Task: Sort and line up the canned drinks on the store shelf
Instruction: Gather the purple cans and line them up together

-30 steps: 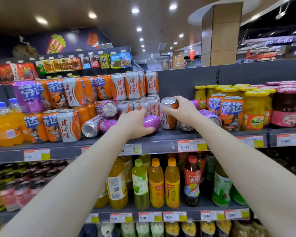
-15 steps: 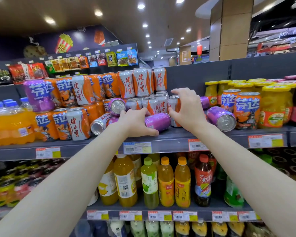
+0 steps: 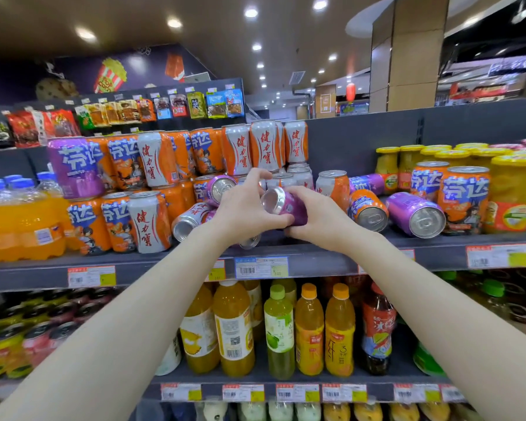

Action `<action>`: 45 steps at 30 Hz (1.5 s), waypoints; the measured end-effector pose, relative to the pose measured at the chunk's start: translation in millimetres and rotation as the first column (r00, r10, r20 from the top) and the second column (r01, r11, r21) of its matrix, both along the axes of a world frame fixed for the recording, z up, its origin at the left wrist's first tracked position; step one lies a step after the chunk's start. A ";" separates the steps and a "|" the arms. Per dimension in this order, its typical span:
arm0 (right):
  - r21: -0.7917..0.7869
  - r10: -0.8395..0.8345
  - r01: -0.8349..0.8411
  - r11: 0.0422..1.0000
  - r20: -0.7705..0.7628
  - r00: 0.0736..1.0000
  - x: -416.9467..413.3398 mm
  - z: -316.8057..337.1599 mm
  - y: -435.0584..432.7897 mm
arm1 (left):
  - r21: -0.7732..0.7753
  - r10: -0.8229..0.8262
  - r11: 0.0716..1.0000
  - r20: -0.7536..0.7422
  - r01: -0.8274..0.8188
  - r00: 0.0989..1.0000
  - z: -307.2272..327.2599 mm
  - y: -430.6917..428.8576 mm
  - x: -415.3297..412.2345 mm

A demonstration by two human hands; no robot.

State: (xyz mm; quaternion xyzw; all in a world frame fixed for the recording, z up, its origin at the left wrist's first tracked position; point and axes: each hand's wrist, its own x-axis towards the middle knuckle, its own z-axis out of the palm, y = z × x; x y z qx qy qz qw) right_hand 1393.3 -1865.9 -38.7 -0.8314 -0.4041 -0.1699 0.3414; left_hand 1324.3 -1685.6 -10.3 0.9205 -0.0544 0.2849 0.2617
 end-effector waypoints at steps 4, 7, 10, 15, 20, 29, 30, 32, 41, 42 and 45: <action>0.093 -0.022 0.035 0.995 -0.142 0.990 -3.0 -1.1 3.2 | -0.009 -0.069 0.998 0.013 0.069 0.998 2.8 6.1 -2.7; -0.042 -0.114 0.107 0.993 -0.268 0.957 0.4 -3.4 4.0 | 0.050 -0.084 0.995 0.026 0.083 0.996 0.9 12.9 -5.1; -0.060 -0.131 0.118 0.991 -0.323 0.937 2.8 -2.9 4.2 | 0.047 -0.109 0.993 0.051 0.107 0.993 -2.5 18.8 -6.3; 0.294 -0.064 0.157 0.943 -0.303 0.951 -3.2 -0.1 5.2 | -0.017 -0.101 0.995 0.052 0.102 0.994 0.1 19.4 -6.7; 0.469 -0.008 0.072 0.880 -0.138 0.990 -0.9 -4.8 3.4 | -0.046 -0.067 0.997 0.054 0.069 0.996 -1.5 14.0 -3.2; 0.492 0.098 -0.044 0.869 -0.085 0.992 -0.8 -5.9 -0.4 | 0.025 -0.110 0.994 0.075 0.108 0.991 -11.1 11.7 -1.3; 0.546 0.142 -0.038 0.837 -0.149 0.979 -1.8 -5.1 -0.4 | 0.001 -0.114 0.993 0.081 0.114 0.990 -11.1 12.2 -1.1; 0.614 0.215 -0.014 0.789 -0.255 0.943 -3.2 -2.8 -1.1 | -0.059 -0.136 0.988 0.075 0.140 0.988 -10.3 12.3 -1.1; 0.574 0.285 -0.050 0.818 -0.328 0.901 -0.2 -1.1 -3.5 | -0.150 -0.179 0.972 0.033 0.182 0.983 -8.1 10.5 -0.3; 0.561 0.264 -0.043 0.827 -0.318 0.911 0.7 -1.5 -3.9 | -0.132 -0.172 0.976 0.043 0.176 0.984 -8.0 9.1 -1.3; 0.541 0.232 -0.028 0.841 -0.314 0.921 0.7 -2.4 -5.5 | -0.104 -0.156 0.981 0.059 0.161 0.986 -8.9 7.9 -0.1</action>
